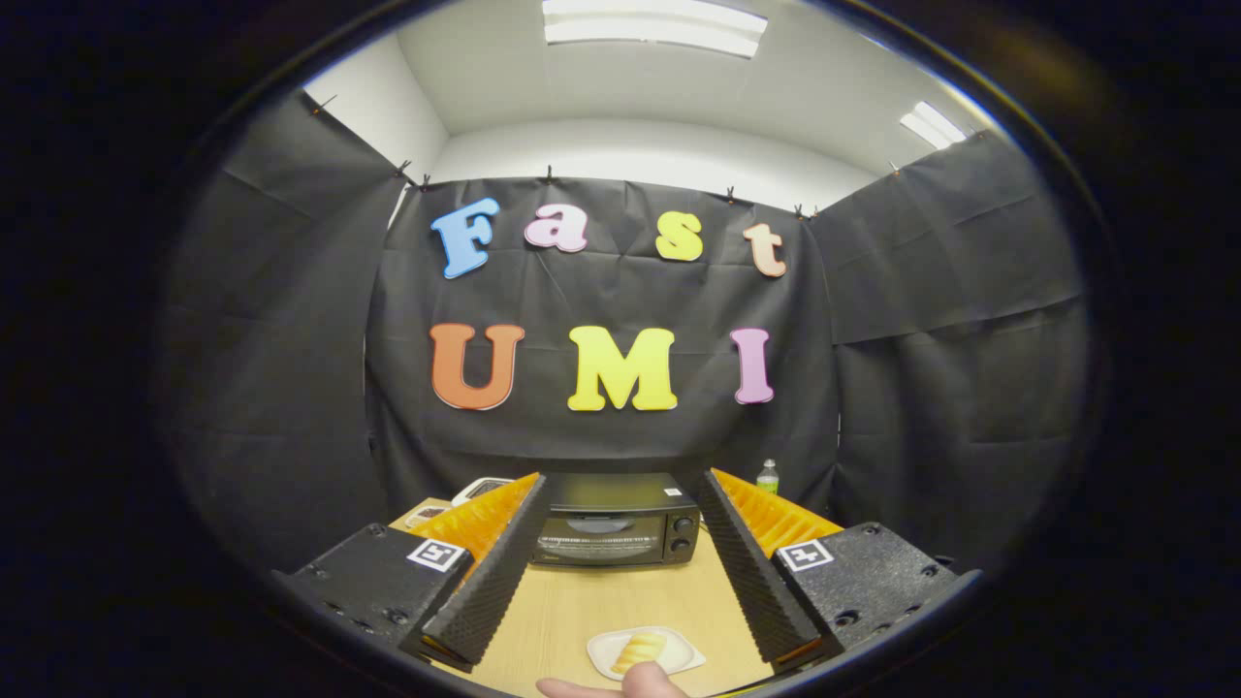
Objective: Open the toaster oven, put the food inside, and close the toaster oven door.
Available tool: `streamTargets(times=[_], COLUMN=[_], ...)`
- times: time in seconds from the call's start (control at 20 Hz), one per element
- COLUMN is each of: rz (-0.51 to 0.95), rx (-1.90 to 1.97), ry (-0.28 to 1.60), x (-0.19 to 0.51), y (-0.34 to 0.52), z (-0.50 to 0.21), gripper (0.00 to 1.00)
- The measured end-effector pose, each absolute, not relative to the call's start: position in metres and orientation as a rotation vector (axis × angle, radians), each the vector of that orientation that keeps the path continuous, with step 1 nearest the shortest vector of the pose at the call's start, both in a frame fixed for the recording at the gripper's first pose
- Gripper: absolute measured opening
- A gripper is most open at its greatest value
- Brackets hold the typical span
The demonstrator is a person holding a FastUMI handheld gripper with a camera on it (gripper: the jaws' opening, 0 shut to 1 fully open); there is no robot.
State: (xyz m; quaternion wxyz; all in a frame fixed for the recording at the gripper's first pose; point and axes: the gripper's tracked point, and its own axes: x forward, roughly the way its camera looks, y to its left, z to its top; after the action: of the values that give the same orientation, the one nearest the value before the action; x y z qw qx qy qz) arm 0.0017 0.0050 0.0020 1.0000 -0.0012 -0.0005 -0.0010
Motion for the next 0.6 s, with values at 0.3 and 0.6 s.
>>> streamTargets(times=[0.3,0.6], rz=[-0.007,0.019], rx=[0.016,0.032], ry=[0.002,0.026], x=[0.005,0.017], y=[0.004,0.008], z=[0.001,-0.009], gripper=[1.00,1.00])
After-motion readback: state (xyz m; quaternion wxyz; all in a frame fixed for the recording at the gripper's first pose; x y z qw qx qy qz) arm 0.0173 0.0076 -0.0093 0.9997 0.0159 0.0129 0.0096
